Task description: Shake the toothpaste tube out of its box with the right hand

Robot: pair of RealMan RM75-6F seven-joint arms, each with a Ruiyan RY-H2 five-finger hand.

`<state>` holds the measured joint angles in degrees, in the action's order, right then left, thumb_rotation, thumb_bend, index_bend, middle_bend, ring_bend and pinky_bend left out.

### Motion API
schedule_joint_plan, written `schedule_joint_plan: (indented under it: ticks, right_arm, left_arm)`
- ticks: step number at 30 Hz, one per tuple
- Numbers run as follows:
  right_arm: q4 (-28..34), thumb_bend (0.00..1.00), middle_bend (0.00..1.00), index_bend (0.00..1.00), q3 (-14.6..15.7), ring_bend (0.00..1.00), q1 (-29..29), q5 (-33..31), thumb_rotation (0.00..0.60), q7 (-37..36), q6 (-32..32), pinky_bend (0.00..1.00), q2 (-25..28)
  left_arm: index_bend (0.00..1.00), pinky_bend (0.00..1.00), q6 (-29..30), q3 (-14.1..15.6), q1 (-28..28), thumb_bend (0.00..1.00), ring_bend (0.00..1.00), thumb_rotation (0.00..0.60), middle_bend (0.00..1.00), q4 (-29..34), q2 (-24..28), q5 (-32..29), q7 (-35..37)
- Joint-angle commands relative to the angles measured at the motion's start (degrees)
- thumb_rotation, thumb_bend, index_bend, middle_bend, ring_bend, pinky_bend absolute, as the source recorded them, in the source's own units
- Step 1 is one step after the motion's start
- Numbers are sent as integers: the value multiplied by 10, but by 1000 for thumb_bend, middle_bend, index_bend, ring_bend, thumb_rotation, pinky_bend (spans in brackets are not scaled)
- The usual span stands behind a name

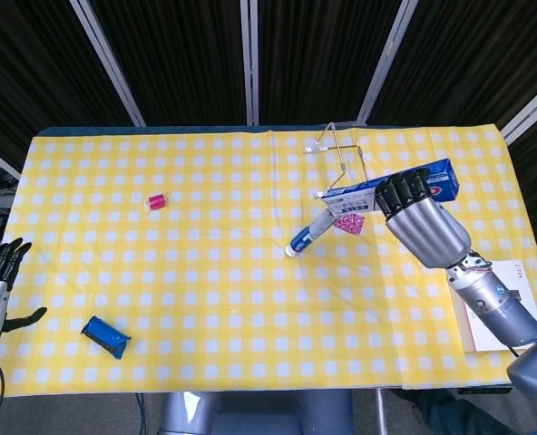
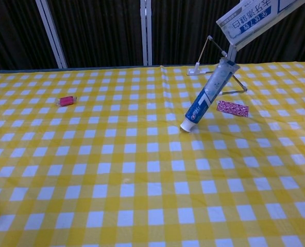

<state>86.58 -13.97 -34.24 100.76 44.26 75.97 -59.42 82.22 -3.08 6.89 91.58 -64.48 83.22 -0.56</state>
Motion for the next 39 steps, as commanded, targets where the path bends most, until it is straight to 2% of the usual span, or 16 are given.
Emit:
schedule_joint_plan:
  ticks: [1,3,10,16,19,21,23,26,31,34,39]
  right_arm:
    - [21,327,461,439,-12,411,22,-86,600,-120,1,442,-25]
    - [45,327,461,440,-8,411,29,-121,600,-178,-16,442,-29]
    - [76,329,462,440,15,411,36,-163,600,-274,-56,442,-52]
    - [62,327,450,433,44,411,30,-177,600,-289,-97,442,-94]
    - [47,318,332,325,56,339,29,-180,600,-283,-107,414,-122]
    - [43,251,142,128,65,200,27,-192,600,-271,-122,314,-139]
    - [57,178,32,20,70,107,23,-215,600,-268,-150,233,-141]
    - [77,146,0,0,67,55,21,-233,600,-273,-161,187,-139]
    - [107,148,0,0,74,51,36,-218,600,-265,-133,172,-114]
    - [118,148,0,0,89,51,59,-179,600,-269,-92,146,-83]
    - [98,146,4,1,119,47,110,-105,600,-301,-2,134,-42]
  left_arm:
    - [0,0,-2,0,1,0,0,600,0,0,-1,-1,-2]
    - [0,0,-3,1,1,0,0,600,0,0,-2,-1,-4]
    - [0,0,-4,2,2,0,0,600,0,1,-4,-2,-10]
    - [0,0,-6,1,2,0,0,600,0,1,-4,-5,-11]
    - [0,0,-7,0,3,0,0,600,0,0,-4,-6,-9]
    - [0,0,-10,0,3,0,0,600,0,-2,-4,-8,-8]
    - [0,0,-12,0,4,0,0,600,0,-1,-3,-9,-7]
    - [0,0,-12,0,4,0,0,600,0,-1,-2,-10,-5]
    - [0,0,-11,1,3,0,0,600,0,-2,2,-9,3]
    - [0,0,-6,1,0,0,0,600,0,-2,4,-5,9]
    - [0,0,6,3,-6,0,0,600,0,0,10,2,21]
